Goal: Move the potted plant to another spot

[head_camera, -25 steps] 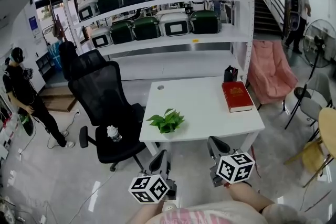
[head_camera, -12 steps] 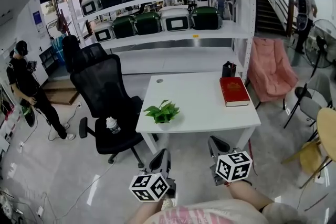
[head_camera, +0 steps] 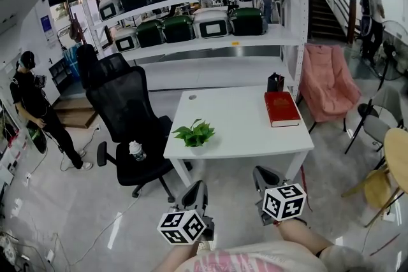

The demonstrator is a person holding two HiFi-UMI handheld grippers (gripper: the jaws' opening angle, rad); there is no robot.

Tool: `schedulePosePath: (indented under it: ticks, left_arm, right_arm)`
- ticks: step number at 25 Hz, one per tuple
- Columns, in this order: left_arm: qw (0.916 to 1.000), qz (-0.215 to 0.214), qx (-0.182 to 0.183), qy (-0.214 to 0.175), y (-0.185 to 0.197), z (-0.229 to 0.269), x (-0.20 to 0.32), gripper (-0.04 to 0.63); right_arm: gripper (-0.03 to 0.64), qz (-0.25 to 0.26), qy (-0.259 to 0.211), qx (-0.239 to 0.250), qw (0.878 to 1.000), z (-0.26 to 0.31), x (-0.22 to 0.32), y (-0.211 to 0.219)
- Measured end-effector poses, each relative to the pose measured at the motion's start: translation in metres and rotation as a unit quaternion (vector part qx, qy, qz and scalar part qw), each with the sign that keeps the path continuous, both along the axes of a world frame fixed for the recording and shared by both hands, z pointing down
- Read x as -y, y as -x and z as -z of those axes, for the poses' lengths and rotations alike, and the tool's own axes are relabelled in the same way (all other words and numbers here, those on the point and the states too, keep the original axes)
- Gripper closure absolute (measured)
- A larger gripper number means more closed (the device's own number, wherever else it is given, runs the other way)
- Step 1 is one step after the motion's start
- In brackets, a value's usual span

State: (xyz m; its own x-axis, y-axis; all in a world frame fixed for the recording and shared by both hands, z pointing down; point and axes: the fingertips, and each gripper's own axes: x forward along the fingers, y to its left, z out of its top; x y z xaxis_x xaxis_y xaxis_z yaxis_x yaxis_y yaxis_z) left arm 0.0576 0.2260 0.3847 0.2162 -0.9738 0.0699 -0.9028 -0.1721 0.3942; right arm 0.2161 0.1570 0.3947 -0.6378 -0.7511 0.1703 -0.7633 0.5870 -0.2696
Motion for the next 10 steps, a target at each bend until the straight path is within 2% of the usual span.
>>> schedulePosePath:
  ticks: [10]
  left_arm:
    - [1.0, 0.001, 0.001, 0.001, -0.008, -0.007, -0.005, 0.571]
  right_arm:
    - [0.606, -0.004, 0.006, -0.005, 1.0, -0.013, -0.003, -0.013]
